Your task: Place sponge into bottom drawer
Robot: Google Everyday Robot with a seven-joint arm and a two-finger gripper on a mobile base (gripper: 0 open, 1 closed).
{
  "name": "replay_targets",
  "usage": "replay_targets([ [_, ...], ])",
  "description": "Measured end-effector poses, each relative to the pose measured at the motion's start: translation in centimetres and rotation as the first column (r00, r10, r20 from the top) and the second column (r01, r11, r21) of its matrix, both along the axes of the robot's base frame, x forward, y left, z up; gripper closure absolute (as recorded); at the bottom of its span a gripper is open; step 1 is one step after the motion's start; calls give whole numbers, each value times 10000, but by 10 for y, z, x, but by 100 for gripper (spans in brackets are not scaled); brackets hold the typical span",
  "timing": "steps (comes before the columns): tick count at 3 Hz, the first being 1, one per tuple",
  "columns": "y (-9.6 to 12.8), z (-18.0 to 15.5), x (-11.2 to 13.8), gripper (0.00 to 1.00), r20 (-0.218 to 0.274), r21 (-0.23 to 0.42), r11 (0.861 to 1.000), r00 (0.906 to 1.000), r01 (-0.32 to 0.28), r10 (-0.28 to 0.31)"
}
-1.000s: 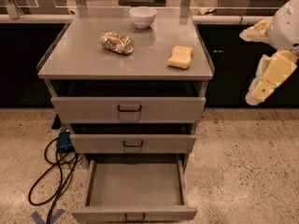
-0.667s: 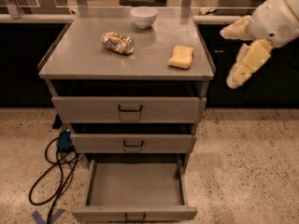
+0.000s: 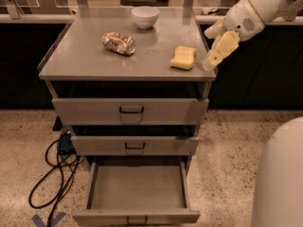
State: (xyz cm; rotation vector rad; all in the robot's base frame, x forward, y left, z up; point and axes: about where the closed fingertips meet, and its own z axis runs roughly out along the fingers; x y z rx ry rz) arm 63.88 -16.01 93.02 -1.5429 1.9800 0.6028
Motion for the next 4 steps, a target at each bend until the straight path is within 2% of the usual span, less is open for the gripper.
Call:
replay_targets([
  [1, 1, -4, 7, 0, 46, -351, 9983, 9989, 475, -474],
  [2, -2, -9, 40, 0, 308, -282, 9868, 9868, 1597, -1588],
  [3, -12, -7, 86, 0, 659, 524, 9584, 9567, 2805, -2836],
  [4, -13, -3, 105, 0, 875, 886, 9453, 9430, 3138, -3212],
])
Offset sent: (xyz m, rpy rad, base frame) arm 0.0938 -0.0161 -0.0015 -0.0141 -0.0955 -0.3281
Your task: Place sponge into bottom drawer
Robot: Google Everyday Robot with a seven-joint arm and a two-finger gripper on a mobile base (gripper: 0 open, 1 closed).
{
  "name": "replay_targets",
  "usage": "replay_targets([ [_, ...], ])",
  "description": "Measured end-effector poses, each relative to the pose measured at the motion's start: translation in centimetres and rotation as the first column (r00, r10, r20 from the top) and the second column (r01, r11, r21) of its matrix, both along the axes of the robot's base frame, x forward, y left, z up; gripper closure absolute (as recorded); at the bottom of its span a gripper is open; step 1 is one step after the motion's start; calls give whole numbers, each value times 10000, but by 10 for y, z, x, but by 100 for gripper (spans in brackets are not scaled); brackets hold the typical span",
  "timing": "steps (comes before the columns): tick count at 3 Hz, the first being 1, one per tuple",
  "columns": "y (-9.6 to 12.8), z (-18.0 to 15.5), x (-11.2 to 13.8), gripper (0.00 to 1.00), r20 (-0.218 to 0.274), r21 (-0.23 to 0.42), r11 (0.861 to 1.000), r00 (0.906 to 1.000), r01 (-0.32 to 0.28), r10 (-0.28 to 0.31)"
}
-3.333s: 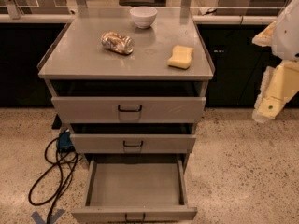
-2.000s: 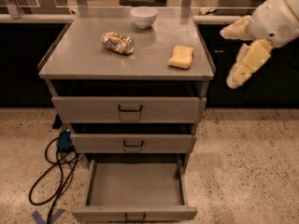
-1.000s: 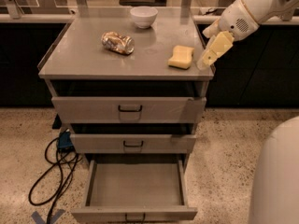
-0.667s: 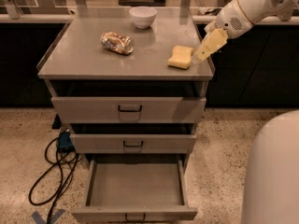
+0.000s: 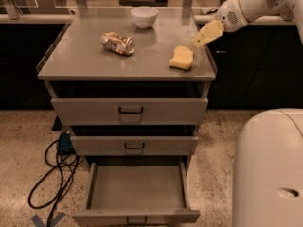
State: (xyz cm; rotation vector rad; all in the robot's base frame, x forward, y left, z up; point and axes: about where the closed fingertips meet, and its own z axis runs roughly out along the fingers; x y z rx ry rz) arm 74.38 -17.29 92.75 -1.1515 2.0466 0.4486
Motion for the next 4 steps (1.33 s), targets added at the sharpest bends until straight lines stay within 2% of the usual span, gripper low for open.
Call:
replay_targets([
  [1, 1, -2, 2, 0, -3, -93, 10000, 10000, -19, 19],
  [2, 6, -10, 20, 0, 132, -669, 9978, 9999, -30, 39],
  [3, 25, -27, 46, 0, 178, -1192, 9929, 9998, -32, 54],
  [4, 50, -57, 55, 0, -291, -1367, 9892, 9983, -536, 501],
])
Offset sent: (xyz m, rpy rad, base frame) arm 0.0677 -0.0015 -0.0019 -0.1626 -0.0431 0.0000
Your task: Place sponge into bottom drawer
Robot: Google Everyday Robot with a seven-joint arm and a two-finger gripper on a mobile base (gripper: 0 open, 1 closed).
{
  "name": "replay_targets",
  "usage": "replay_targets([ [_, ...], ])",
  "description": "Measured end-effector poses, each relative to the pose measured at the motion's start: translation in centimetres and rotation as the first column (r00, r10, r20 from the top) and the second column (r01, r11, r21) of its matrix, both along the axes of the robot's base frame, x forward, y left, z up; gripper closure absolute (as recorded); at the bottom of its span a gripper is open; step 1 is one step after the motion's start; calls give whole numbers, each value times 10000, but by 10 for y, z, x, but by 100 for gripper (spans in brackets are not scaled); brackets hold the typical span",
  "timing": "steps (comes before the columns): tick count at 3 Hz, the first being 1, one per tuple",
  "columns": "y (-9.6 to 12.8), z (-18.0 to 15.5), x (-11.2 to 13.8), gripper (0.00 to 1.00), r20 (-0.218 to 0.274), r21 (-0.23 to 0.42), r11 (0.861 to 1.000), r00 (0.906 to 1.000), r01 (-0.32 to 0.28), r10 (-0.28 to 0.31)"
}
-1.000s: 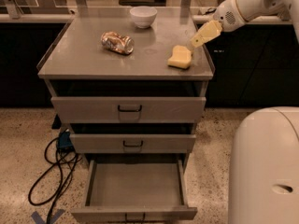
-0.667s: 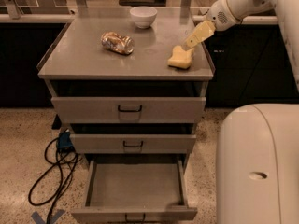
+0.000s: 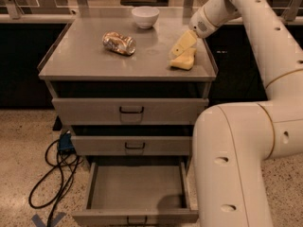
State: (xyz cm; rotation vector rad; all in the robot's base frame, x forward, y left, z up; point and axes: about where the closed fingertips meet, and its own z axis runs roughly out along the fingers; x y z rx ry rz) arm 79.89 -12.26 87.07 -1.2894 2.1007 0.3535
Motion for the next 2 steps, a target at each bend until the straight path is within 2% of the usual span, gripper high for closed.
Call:
replay_targets([
  [1, 3, -23, -22, 0, -1021, 248, 9980, 9930, -573, 595],
  [2, -19, -28, -46, 0, -1648, 715, 9958, 9839, -576, 688],
])
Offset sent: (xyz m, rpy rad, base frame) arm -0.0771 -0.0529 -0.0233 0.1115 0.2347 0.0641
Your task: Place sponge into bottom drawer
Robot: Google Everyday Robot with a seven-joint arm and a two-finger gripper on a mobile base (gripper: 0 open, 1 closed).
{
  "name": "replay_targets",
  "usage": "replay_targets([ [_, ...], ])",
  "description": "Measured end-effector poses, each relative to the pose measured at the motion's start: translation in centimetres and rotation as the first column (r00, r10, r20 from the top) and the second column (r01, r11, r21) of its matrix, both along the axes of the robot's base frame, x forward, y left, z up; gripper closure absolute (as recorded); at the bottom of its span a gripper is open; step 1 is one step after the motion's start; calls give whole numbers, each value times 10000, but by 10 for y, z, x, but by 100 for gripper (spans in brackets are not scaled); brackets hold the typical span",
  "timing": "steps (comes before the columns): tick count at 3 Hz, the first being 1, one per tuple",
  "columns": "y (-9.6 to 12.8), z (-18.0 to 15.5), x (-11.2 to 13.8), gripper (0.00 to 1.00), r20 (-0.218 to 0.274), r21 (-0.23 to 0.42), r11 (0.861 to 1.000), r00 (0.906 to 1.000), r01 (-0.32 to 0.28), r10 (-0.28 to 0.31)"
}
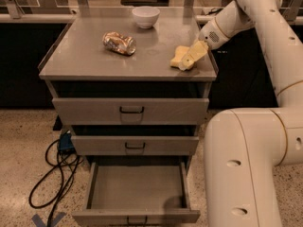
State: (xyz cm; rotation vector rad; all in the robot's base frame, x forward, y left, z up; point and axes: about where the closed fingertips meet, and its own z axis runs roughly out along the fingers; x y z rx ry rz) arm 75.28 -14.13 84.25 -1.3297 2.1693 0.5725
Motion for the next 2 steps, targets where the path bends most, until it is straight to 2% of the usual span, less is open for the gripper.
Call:
replay_targets([
  [1, 8, -5, 11, 0, 99, 33, 9999, 9998, 160, -160],
  [2, 8, -8, 12, 0, 65, 23, 9998, 9998, 177, -177],
])
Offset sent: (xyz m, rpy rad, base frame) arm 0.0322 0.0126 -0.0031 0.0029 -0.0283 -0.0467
